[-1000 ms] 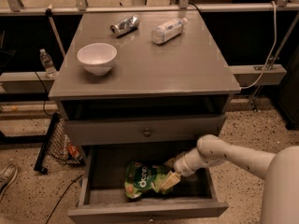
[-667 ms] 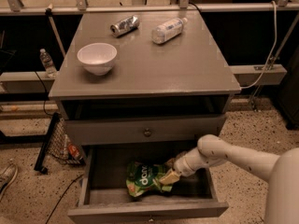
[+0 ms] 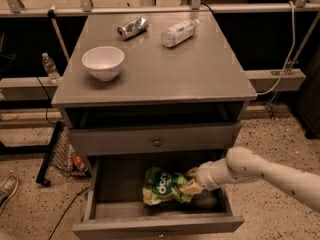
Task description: Pick green rice chip bag from middle drawer and place on counter
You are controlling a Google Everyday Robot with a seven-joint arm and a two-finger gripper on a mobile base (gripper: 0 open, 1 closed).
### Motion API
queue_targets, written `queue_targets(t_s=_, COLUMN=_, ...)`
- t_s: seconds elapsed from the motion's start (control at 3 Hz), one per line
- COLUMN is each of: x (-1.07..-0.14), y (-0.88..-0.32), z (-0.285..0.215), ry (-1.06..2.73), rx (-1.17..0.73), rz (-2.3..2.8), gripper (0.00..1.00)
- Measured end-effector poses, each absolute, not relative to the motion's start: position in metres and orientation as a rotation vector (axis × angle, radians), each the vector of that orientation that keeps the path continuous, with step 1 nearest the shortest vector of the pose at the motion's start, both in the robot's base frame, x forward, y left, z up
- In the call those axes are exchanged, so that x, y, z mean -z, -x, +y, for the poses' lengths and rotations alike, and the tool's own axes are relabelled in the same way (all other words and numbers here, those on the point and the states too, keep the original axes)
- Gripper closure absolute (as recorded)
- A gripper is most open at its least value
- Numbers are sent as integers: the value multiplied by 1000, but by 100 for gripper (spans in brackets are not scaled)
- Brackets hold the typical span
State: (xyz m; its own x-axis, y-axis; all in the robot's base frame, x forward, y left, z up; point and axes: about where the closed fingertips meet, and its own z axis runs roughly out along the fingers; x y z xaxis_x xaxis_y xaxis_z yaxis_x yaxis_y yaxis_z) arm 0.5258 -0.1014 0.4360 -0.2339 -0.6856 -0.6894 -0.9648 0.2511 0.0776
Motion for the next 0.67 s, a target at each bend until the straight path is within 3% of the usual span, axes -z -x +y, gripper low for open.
queue_targets(t_s=0.33, x=-486, y=-515, z=-145, ry=1452, rx=-645, rz=1947, gripper=100)
queue_targets(t_s=0.67, x=-486, y=-515, z=-145, ry=1452, rx=-645, rz=1947, gripper=100)
